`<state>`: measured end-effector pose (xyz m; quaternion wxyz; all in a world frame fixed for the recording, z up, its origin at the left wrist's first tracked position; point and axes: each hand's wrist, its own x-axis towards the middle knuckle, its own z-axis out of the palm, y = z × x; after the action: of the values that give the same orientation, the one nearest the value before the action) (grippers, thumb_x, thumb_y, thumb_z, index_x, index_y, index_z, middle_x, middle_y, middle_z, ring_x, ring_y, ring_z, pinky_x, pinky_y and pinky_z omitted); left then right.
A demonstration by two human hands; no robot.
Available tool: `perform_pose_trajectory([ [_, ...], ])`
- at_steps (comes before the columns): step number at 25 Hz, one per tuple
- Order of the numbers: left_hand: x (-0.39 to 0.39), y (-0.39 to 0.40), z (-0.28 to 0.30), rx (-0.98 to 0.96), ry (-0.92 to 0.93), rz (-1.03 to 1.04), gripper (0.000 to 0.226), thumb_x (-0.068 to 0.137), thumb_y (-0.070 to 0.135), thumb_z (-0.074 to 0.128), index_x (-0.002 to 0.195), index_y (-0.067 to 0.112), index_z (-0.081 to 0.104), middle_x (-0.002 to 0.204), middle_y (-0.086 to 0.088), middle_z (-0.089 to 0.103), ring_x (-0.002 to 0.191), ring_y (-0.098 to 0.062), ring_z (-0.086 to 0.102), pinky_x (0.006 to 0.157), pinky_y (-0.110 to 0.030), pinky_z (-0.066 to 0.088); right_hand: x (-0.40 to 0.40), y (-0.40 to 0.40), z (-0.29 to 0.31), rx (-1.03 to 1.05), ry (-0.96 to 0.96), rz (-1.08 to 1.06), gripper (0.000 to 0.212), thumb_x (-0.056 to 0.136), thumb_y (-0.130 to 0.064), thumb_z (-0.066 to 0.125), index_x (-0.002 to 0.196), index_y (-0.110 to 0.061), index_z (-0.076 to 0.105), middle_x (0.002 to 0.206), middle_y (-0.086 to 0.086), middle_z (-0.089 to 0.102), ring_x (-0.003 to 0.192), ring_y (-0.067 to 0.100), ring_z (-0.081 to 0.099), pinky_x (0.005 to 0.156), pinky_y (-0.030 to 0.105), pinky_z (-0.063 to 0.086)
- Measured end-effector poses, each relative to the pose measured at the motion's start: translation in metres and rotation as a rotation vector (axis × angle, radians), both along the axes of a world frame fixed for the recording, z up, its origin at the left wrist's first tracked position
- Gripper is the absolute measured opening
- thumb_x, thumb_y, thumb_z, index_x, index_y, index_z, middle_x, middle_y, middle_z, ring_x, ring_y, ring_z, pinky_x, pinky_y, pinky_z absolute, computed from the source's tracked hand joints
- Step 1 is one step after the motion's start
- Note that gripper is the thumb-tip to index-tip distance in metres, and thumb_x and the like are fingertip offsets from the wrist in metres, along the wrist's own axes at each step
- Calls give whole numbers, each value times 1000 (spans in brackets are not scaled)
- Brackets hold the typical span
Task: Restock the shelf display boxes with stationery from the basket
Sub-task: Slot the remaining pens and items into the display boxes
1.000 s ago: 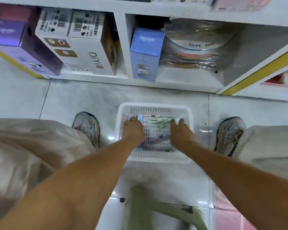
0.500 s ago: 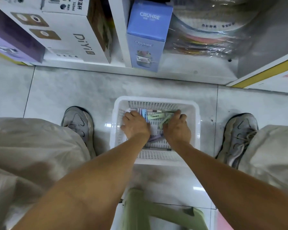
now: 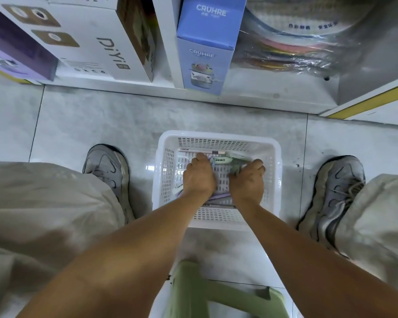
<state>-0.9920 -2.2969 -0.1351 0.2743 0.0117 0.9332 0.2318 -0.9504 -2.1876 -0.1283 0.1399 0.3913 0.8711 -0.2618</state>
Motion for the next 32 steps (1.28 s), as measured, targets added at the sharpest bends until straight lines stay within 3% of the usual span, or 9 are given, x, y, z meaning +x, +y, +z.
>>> perform_pose_trajectory([
  [3,-15,-5,8,167,-213,150,23,78,2,56,94,15,48,82,-1,58,71,-20,61,54,-32,48,1,3,-1,6,-74,55,39,91,-21,70,115,-3,46,113,17,60,90,33,64,66,30,41],
  [6,-24,-13,14,290,-312,201,27,79,0,58,82,25,49,85,-3,61,74,-21,67,62,-39,59,-8,10,-1,-54,-91,15,29,86,-14,72,99,-11,47,90,4,61,71,21,54,61,27,40],
  [11,-27,-20,18,378,-200,15,16,93,12,56,104,20,47,81,-2,63,61,-17,64,45,-27,48,-21,16,13,-187,-47,190,18,84,-20,73,73,-14,60,66,1,60,60,18,56,53,25,39],
  [14,-36,-15,26,413,-148,0,9,97,15,55,104,11,60,90,-9,70,72,-22,69,62,-37,59,-33,27,34,-537,48,132,25,78,-15,81,61,-18,63,51,-8,59,46,6,52,47,20,40],
  [19,-41,-17,41,719,-387,331,24,97,23,61,90,3,71,73,-11,71,67,-23,70,60,-34,58,-45,29,52,-671,72,166,23,79,-14,83,68,-7,64,56,2,60,50,13,53,52,29,45],
  [23,-35,-30,42,790,-497,335,29,98,28,61,100,0,67,85,-23,70,75,-32,68,69,-41,59,-44,7,58,-843,83,240,20,80,6,75,99,5,71,84,22,73,73,28,72,77,42,61],
  [29,-31,-41,45,696,-446,334,26,78,24,82,98,17,66,76,-2,73,64,-14,71,54,-27,55,-36,0,57,-1218,100,149,39,74,18,67,104,-6,77,96,15,77,90,28,76,77,28,60],
  [30,-32,-41,43,648,-429,368,30,77,16,82,101,17,66,80,-2,74,63,-15,71,52,-27,54,-35,2,53,-1138,90,124,38,75,17,66,103,-6,77,94,14,77,85,26,76,74,27,61],
  [32,-32,-41,41,421,-351,359,44,75,4,76,113,17,59,97,-5,71,76,-20,71,57,-31,55,-30,11,44,-618,9,350,29,83,1,69,110,-10,71,98,9,75,81,20,73,74,31,61],
])
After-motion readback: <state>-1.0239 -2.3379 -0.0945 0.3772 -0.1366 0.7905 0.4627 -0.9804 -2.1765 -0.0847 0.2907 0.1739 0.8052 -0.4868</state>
